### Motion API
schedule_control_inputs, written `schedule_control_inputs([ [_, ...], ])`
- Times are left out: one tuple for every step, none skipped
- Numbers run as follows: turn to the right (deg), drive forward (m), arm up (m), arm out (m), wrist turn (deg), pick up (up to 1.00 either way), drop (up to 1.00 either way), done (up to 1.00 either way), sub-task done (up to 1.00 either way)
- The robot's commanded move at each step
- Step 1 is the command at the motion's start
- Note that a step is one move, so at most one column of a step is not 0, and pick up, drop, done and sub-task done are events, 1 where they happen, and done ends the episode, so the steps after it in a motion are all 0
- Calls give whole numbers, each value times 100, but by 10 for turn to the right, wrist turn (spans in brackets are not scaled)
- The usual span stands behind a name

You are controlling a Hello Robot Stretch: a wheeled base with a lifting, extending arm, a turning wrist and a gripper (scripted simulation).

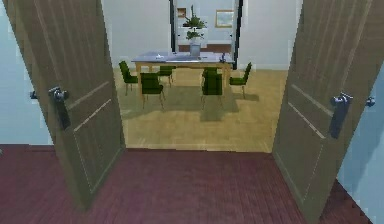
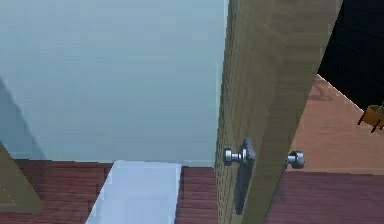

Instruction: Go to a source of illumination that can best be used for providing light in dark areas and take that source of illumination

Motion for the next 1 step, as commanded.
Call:
schedule_control_inputs([
  [30,0,0,0,0,0,0,0,0],
])
